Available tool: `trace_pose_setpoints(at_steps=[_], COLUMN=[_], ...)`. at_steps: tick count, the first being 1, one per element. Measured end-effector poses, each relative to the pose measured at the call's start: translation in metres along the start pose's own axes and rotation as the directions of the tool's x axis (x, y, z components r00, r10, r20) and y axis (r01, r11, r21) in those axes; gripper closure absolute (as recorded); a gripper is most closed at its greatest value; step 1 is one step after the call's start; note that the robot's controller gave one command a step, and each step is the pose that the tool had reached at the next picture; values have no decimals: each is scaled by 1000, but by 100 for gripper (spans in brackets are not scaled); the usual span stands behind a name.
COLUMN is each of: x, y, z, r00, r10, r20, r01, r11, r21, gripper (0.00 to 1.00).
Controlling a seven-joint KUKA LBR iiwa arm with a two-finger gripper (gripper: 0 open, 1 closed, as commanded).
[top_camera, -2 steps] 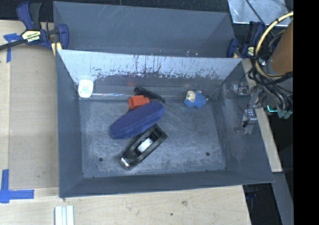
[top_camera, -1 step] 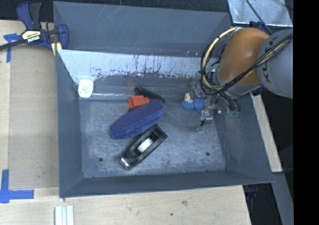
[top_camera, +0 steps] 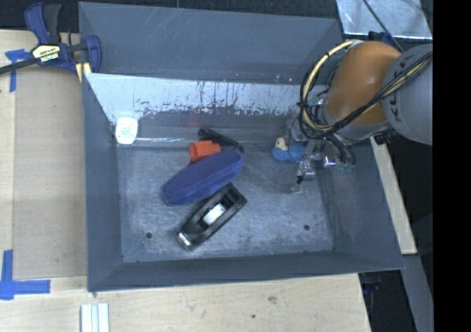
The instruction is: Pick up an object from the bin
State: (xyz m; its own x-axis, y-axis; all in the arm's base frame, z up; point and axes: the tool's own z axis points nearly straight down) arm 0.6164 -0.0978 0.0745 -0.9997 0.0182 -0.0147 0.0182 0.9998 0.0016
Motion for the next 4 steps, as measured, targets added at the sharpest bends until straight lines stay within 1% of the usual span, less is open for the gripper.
trace_pose_setpoints(at_steps=[1,2,3,4], x=[-3,-3,-1,-7], y=[-1,11,11,-16], z=[-4,-121,-115,-11], r00=[1000,1000,1000,936], r10=[0,7,7,-352], r20=[11,-1,-11,-15], r01=[0,-7,-7,352], r11=[1000,1000,1000,936], r21=[3,3,2,-4], gripper=[100,100,0,0])
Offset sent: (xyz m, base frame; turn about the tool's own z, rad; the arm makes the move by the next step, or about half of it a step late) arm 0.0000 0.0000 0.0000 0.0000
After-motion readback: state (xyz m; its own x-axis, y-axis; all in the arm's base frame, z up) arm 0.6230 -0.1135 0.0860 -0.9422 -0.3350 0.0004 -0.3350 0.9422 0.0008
